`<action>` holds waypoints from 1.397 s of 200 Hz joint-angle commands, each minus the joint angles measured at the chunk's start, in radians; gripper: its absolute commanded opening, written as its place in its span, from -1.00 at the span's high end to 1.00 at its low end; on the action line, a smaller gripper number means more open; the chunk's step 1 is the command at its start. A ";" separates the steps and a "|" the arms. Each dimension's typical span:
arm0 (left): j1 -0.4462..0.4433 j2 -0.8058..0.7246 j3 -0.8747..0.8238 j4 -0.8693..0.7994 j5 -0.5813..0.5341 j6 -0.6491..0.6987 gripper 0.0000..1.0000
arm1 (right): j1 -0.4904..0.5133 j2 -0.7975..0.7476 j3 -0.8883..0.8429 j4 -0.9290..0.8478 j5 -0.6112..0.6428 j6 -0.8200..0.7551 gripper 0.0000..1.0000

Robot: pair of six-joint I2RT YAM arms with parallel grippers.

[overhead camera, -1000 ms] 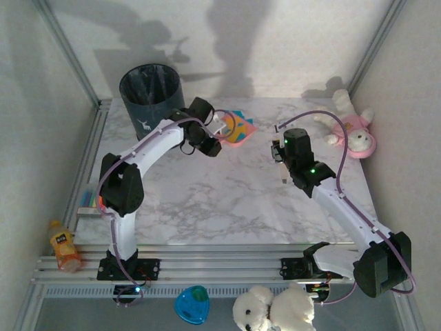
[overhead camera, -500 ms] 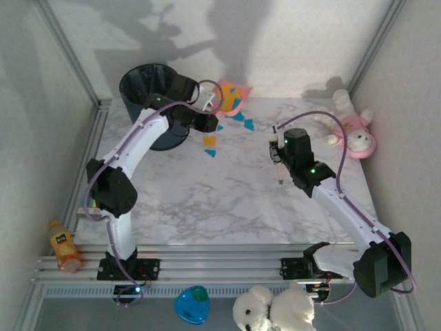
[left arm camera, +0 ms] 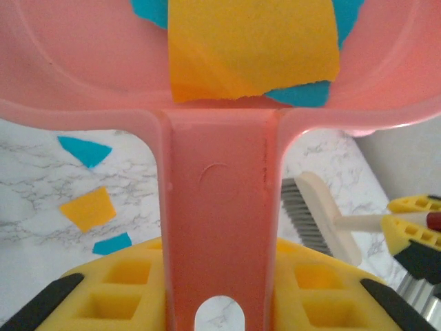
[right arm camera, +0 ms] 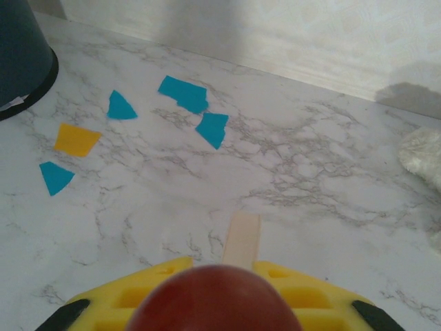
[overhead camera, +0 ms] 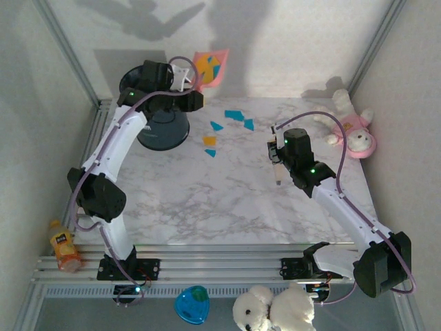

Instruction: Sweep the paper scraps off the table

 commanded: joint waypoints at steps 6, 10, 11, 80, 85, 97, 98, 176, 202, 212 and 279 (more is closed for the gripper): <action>0.049 -0.068 -0.045 0.151 0.089 -0.135 0.70 | -0.004 -0.001 0.014 0.018 -0.012 0.009 1.00; 0.057 -0.072 -0.053 0.167 0.098 -0.151 0.70 | -0.006 -0.001 0.015 0.017 -0.013 0.009 1.00; 0.059 -0.073 -0.055 0.171 0.101 -0.156 0.70 | -0.006 -0.002 0.015 0.017 -0.013 0.008 1.00; 0.159 -0.126 -0.222 0.467 0.223 -0.434 0.70 | -0.005 0.004 0.015 0.015 -0.019 0.006 1.00; 0.164 -0.127 -0.232 0.485 0.227 -0.455 0.70 | -0.006 0.004 0.015 0.015 -0.019 0.006 1.00; 0.177 -0.125 -0.253 0.526 0.247 -0.502 0.70 | -0.006 0.005 0.014 0.017 -0.019 0.007 1.00; 0.178 -0.125 -0.255 0.529 0.247 -0.505 0.70 | -0.006 0.006 0.014 0.017 -0.019 0.007 1.00; 0.229 -0.155 -0.412 0.775 0.266 -0.719 0.72 | -0.005 0.003 0.010 0.014 -0.016 0.006 1.00; 0.236 -0.162 -0.440 0.822 0.267 -0.759 0.72 | -0.006 0.005 0.011 0.013 -0.017 0.009 1.00; 0.237 -0.164 -0.454 0.849 0.271 -0.783 0.72 | -0.005 0.007 0.010 0.014 -0.018 0.010 1.00; 0.249 -0.167 -0.549 1.057 0.275 -0.961 0.74 | -0.006 0.006 0.009 0.008 -0.013 0.010 1.00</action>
